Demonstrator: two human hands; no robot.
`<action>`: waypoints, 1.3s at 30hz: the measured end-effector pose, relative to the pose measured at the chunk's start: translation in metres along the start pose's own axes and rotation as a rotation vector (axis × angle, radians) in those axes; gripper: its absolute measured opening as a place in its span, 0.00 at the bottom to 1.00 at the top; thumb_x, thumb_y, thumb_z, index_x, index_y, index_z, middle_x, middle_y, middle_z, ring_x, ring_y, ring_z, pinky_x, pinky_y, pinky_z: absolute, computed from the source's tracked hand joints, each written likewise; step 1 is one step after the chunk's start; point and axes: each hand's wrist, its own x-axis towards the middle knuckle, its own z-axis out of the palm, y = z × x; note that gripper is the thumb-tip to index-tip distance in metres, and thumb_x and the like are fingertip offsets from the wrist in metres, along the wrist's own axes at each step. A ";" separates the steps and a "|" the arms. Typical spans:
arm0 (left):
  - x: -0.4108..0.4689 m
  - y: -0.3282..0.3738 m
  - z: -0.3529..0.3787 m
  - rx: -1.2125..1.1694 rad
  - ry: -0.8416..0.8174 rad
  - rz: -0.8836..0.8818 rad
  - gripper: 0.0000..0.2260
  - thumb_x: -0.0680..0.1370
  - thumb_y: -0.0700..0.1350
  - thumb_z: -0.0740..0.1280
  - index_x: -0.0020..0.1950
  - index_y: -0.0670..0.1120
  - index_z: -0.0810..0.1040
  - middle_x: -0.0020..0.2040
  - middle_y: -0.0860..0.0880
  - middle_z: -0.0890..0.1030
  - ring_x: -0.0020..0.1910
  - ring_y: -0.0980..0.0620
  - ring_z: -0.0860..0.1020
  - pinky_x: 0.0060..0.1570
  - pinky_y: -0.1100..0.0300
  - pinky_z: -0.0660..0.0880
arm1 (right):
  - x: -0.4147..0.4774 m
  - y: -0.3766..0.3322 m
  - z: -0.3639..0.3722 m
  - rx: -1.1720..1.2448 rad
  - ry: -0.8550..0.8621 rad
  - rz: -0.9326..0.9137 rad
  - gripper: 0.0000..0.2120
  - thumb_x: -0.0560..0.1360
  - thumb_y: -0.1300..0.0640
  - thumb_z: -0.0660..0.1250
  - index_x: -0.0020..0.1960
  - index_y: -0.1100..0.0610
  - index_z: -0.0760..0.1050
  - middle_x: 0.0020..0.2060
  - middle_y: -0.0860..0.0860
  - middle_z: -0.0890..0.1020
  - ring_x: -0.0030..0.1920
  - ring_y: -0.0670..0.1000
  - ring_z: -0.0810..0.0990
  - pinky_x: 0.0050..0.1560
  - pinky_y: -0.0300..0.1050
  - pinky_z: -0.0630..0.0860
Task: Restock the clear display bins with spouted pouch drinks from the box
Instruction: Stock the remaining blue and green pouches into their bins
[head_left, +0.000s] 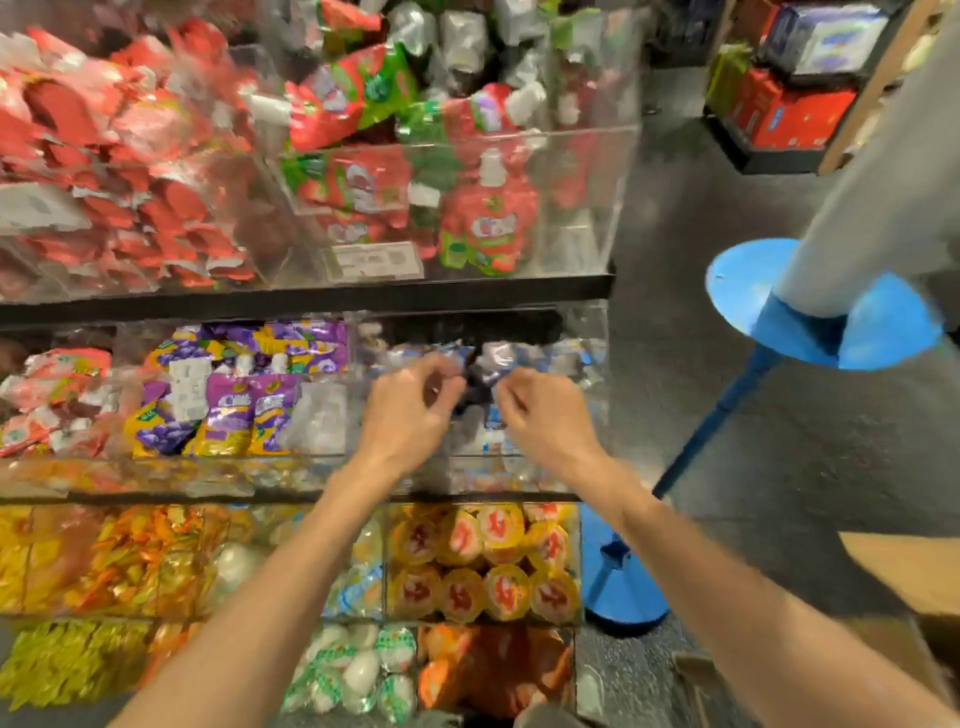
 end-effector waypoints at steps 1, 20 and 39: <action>-0.008 0.019 0.008 -0.091 -0.015 0.024 0.03 0.77 0.46 0.70 0.48 0.49 0.83 0.36 0.52 0.81 0.36 0.55 0.78 0.43 0.57 0.74 | -0.024 0.007 -0.015 0.041 0.061 0.057 0.10 0.79 0.55 0.66 0.41 0.57 0.79 0.34 0.54 0.82 0.37 0.54 0.80 0.40 0.48 0.70; -0.236 0.325 0.411 0.111 -1.339 0.819 0.14 0.78 0.42 0.65 0.63 0.45 0.78 0.59 0.43 0.82 0.60 0.42 0.78 0.58 0.50 0.76 | -0.453 0.252 -0.178 0.091 0.705 1.393 0.04 0.79 0.55 0.65 0.48 0.49 0.77 0.51 0.50 0.83 0.57 0.55 0.78 0.60 0.50 0.74; -0.272 0.306 0.748 0.692 -1.180 1.153 0.57 0.67 0.60 0.78 0.80 0.59 0.36 0.81 0.39 0.40 0.78 0.33 0.43 0.69 0.33 0.63 | -0.447 0.571 -0.099 0.859 0.510 1.970 0.40 0.76 0.59 0.70 0.80 0.56 0.51 0.78 0.54 0.59 0.77 0.56 0.60 0.75 0.52 0.62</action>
